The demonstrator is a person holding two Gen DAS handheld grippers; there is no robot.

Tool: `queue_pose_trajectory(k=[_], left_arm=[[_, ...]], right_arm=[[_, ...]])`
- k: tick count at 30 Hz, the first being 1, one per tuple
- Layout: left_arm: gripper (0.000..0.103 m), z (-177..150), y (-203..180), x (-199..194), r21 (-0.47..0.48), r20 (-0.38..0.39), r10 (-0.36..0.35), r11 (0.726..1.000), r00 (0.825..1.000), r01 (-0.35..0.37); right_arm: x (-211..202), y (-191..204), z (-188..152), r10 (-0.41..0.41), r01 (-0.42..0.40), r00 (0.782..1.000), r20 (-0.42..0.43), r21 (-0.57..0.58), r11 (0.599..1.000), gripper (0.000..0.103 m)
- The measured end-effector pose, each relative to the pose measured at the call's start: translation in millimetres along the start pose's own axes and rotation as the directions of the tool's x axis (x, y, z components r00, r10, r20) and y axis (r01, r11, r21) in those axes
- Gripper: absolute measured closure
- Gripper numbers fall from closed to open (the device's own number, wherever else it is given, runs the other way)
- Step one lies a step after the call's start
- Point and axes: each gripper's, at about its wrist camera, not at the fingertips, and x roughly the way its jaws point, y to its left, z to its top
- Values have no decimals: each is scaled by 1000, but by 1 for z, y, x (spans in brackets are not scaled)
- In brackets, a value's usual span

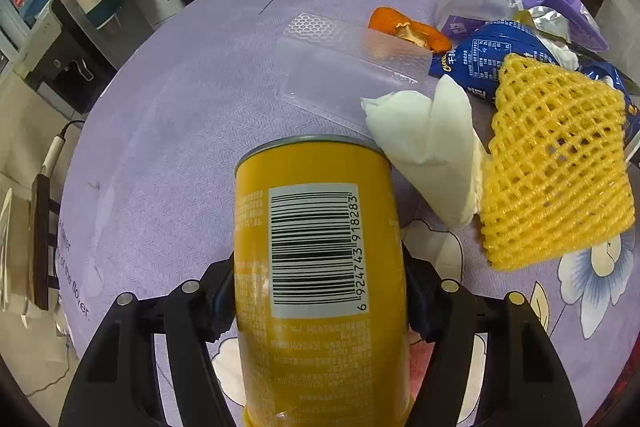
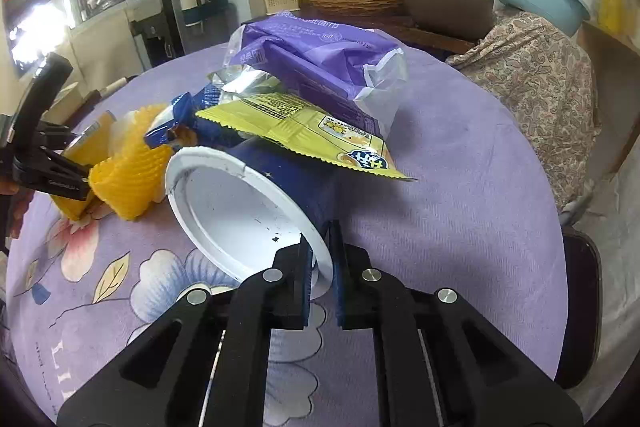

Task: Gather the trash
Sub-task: 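Grasp the yellow can with the left tool while the right tool grasps the blue cup, then carry the blue cup over the bin and open the right tool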

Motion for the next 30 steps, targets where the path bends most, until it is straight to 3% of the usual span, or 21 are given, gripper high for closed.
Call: queue_pose_trajectory(k=[6,11,19,24,30], left_arm=[[38,-24,3,-15,-46,63,-37,998,997,40],[38,-61,-2,-47,-96,188,-52,993,981,71],[38,-100,-37,-90,-149,372,-29,985,928,91],[38,-101,-66,-102,-145,438,-86,976,895,164],[38,-81,-119,-120,-45,504,-168,974,847,220]], right_arm=[[-15,-2,-12,72,-71,997,12,-12,997,95],[-33,-1,-27,96,-95,995,30,-43,995,95],[-64,-1,-52,80,-75,994,69,-82,994,95],[-81,-14,-63,78,-71,993,90,-71,995,95],[-101,-38,-72,70,-65,989,128,-43,997,95]])
